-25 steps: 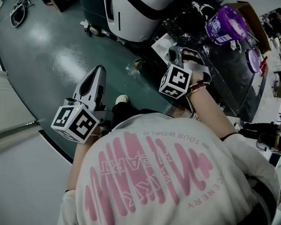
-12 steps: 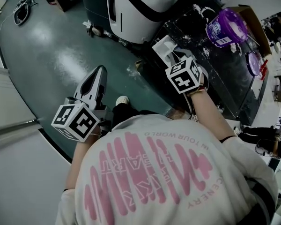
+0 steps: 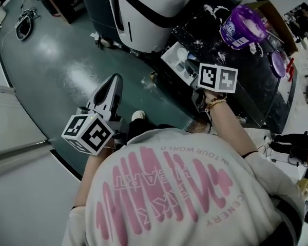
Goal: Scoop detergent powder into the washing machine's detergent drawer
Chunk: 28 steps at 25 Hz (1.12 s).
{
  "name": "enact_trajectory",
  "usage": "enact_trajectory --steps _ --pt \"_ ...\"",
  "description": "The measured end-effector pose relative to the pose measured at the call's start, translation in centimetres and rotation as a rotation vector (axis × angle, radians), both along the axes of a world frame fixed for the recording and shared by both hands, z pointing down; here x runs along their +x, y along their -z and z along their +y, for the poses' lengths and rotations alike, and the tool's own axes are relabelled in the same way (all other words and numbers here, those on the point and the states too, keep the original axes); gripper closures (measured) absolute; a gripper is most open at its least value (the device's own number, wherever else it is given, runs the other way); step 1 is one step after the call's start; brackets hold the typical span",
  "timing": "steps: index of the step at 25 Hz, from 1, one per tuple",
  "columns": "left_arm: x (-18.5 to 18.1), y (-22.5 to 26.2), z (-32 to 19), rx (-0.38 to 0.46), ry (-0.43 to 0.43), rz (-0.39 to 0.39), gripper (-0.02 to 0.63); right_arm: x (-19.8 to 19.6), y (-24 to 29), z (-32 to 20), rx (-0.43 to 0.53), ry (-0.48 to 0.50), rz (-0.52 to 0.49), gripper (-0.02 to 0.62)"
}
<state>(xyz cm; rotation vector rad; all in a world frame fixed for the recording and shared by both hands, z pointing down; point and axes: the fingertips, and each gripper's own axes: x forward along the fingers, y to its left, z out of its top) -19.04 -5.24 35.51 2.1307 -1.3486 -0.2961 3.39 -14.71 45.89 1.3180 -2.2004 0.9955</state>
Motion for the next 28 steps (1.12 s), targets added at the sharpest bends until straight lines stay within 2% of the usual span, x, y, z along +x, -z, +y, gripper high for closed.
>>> enact_trajectory --steps 4,7,15,19,24,28 --pt "2.1 0.5 -1.3 0.010 -0.046 -0.012 0.603 0.6 1.4 -0.2 -0.011 -0.087 -0.126 0.589" --pt "4.0 1.0 -2.6 0.021 -0.089 -0.031 0.603 1.2 2.4 -0.3 0.018 -0.128 -0.155 0.589" --pt "8.1 0.5 -8.1 0.070 -0.075 -0.194 0.603 2.5 4.2 -0.8 0.102 -0.180 -0.121 0.589" --pt "10.7 -0.1 -9.5 0.074 -0.126 -0.267 0.603 2.8 4.6 -1.0 0.120 -0.187 -0.093 0.589" --pt "13.0 -0.6 -10.3 0.070 -0.205 -0.280 0.603 2.5 4.0 -1.4 0.130 -0.156 -0.061 0.589" --pt "13.5 -0.8 -11.1 0.066 -0.228 -0.269 0.603 2.2 3.8 -1.6 0.127 -0.132 -0.038 0.589"
